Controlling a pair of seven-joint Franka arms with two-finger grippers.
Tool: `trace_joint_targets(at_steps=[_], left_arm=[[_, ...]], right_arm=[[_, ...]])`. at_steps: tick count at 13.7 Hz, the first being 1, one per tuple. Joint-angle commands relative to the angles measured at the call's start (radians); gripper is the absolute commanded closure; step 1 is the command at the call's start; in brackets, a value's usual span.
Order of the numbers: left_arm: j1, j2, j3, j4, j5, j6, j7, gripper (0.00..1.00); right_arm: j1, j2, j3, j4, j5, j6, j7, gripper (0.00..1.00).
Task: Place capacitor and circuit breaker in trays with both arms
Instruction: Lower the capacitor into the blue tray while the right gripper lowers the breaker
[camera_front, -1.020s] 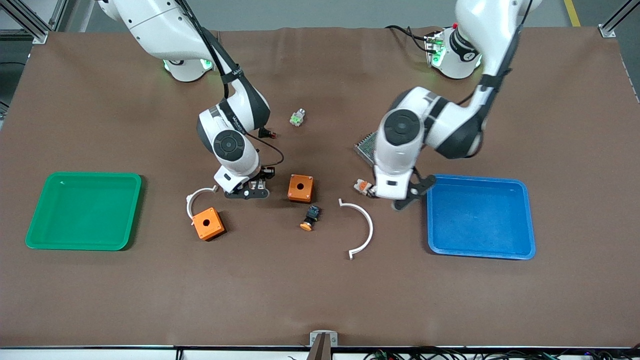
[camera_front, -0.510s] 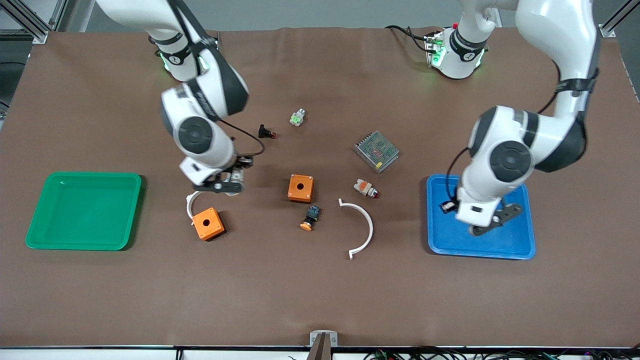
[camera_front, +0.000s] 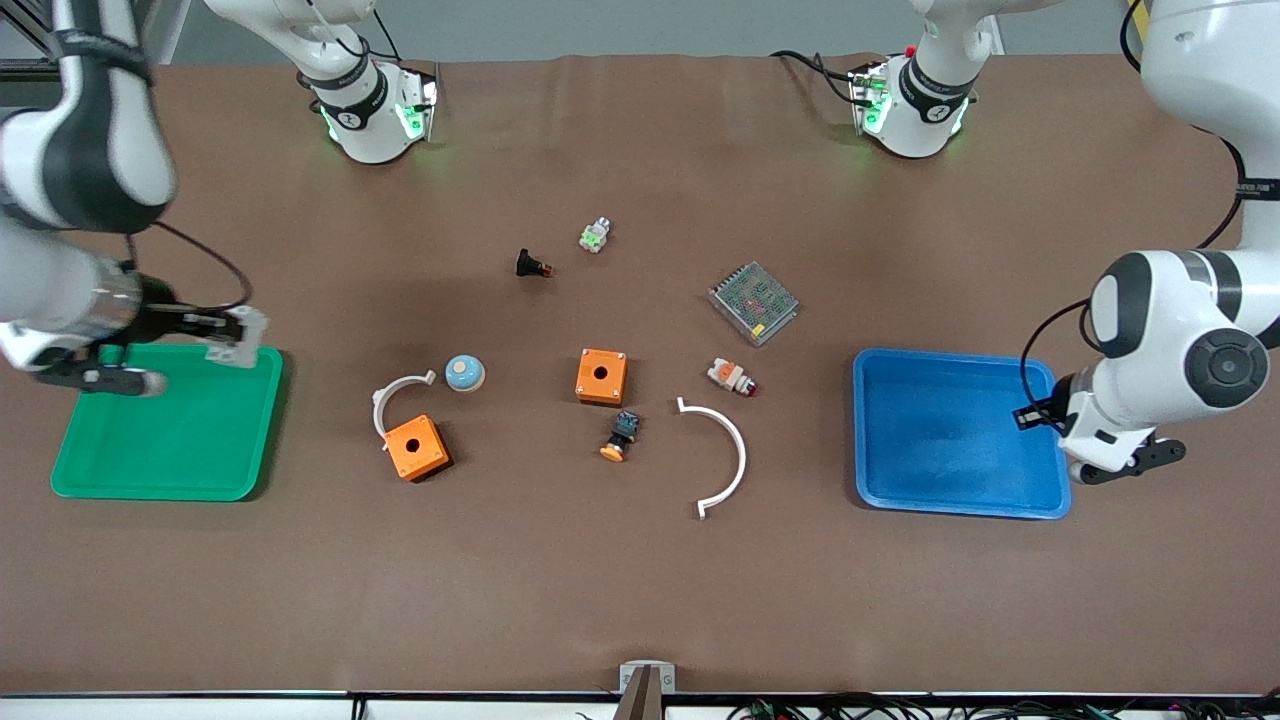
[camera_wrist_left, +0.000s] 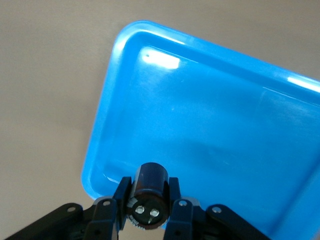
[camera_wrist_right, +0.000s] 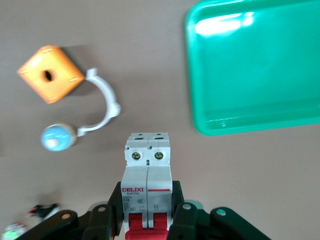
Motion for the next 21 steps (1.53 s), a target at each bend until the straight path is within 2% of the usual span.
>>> trace_joint_targets(at_steps=[1, 4, 7, 8, 9, 10, 11, 13, 16, 19, 21], left_arm=[[0.031, 0.061, -0.013, -0.041, 0.015, 0.111, 0.03, 1.0], [0.045, 0.119, -0.015, -0.038, 0.001, 0.171, 0.03, 1.0], [0.045, 0.15, -0.018, -0.032, 0.0, 0.176, 0.03, 0.99], [0.04, 0.153, -0.018, -0.03, 0.0, 0.176, 0.03, 0.95], [0.037, 0.156, -0.018, -0.027, 0.001, 0.176, 0.03, 0.8], [0.036, 0.156, -0.016, -0.023, 0.001, 0.176, 0.027, 0.36], [0.037, 0.152, -0.016, -0.011, 0.003, 0.17, 0.033, 0.01], [0.036, 0.105, -0.018, -0.006, 0.003, 0.159, 0.03, 0.0], [0.034, -0.029, -0.048, 0.019, 0.004, 0.054, 0.038, 0.0], [0.034, -0.158, -0.087, 0.083, 0.006, -0.105, 0.044, 0.0], [0.034, -0.216, -0.099, 0.147, 0.0, -0.237, 0.073, 0.0]], right_arm=[[-0.129, 0.071, 0.026, 0.033, -0.02, 0.057, -0.09, 0.92], [-0.204, 0.165, 0.026, 0.036, -0.091, 0.197, -0.191, 0.92], [-0.249, 0.286, 0.026, 0.051, -0.144, 0.346, -0.29, 0.92], [-0.267, 0.33, 0.026, 0.074, -0.153, 0.375, -0.318, 0.92], [-0.273, 0.364, 0.026, 0.097, -0.156, 0.388, -0.329, 0.92], [-0.273, 0.404, 0.026, 0.137, -0.158, 0.392, -0.34, 0.92], [-0.275, 0.451, 0.026, 0.188, -0.158, 0.392, -0.363, 0.93], [-0.276, 0.521, 0.026, 0.272, -0.156, 0.391, -0.412, 0.93], [-0.284, 0.551, 0.026, 0.299, -0.15, 0.395, -0.395, 0.95], [-0.302, 0.561, 0.026, 0.302, -0.129, 0.394, -0.284, 0.95], [-0.313, 0.567, 0.026, 0.299, -0.122, 0.395, -0.28, 0.95]])
